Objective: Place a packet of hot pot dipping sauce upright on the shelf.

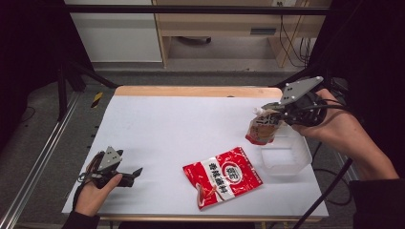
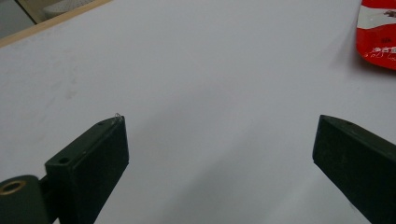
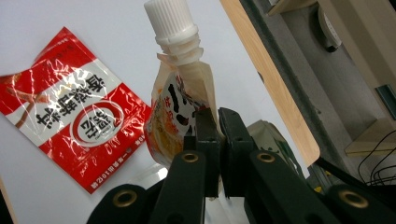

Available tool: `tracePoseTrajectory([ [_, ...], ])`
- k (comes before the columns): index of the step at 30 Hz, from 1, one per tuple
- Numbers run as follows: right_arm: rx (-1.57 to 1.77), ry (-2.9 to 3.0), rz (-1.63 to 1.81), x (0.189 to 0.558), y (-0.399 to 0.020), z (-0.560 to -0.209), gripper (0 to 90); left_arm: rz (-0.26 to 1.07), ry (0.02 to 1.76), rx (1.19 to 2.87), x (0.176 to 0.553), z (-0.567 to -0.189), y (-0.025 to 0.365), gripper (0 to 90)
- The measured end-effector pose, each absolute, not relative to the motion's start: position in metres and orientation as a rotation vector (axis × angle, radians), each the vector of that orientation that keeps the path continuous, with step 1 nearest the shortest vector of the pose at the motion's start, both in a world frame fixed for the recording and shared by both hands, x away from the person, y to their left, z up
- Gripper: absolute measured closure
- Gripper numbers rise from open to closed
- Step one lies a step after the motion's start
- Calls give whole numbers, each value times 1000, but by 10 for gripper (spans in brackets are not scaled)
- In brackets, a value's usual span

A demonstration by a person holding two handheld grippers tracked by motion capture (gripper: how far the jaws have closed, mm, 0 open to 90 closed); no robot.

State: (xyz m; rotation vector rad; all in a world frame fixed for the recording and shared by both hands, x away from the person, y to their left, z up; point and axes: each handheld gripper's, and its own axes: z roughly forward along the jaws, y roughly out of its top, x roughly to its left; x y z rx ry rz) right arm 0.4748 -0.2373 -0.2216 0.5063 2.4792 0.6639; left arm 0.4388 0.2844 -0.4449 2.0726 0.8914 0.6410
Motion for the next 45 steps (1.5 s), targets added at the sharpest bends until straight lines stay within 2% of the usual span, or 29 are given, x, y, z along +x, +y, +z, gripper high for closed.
tracePoseTrajectory([
  [29, 608, 2396, 614, 496, -291, -240, 881, 646, 904, 2074, 440, -446, 287, 33],
  [45, 631, 2389, 580, 529, -302, -273, 881, 647, 901, 2082, 440, -446, 287, 33],
])
